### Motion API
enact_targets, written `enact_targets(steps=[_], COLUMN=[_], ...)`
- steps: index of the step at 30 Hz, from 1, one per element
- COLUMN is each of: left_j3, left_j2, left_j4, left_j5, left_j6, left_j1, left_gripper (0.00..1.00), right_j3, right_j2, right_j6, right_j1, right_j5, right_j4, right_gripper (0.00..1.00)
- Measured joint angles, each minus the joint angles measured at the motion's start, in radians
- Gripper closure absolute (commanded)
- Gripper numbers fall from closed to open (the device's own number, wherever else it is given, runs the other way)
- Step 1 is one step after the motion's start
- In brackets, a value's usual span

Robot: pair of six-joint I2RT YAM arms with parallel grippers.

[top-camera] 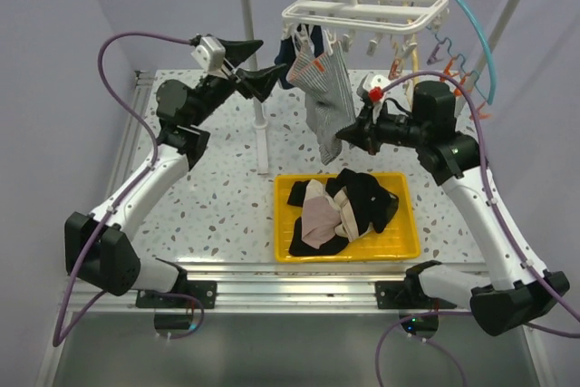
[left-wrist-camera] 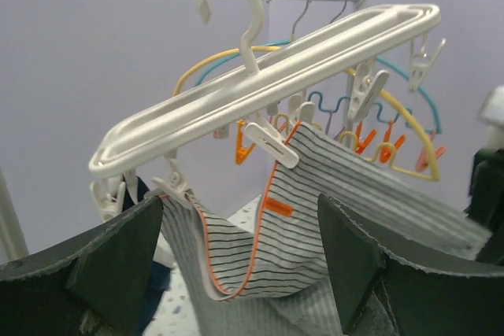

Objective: Remove the underwear clipped to the hanger
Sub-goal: Remove the underwear from the hanger.

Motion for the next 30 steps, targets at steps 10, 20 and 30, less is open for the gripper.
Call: enact_targets(steps=[10,20,30], left_j3=[0.049,0.061,0.152], left_j2=[0.103,0.116,0.140], left_j4=[-0.028,-0.127,-0.219], left_j5=[-0.063,-0.140,-0.253], left_j6=[-0.567,-0.650,-0.654], left_j1=[0.000,0.000,0.000], left_gripper=[0.27,0.28,0.33], right_j3=[-0.132,-0.142,-0.144], right_j2=[0.021,0.039,0.053], right_j6=[-0.013,-0.043,-0.052], right_j1=[-0.004,-0.004,-0.004], right_j5=[0.116,0.149,0.159], right_j4=[0.058,0.101,0.109], right_gripper=[1.00,1.00,1.00])
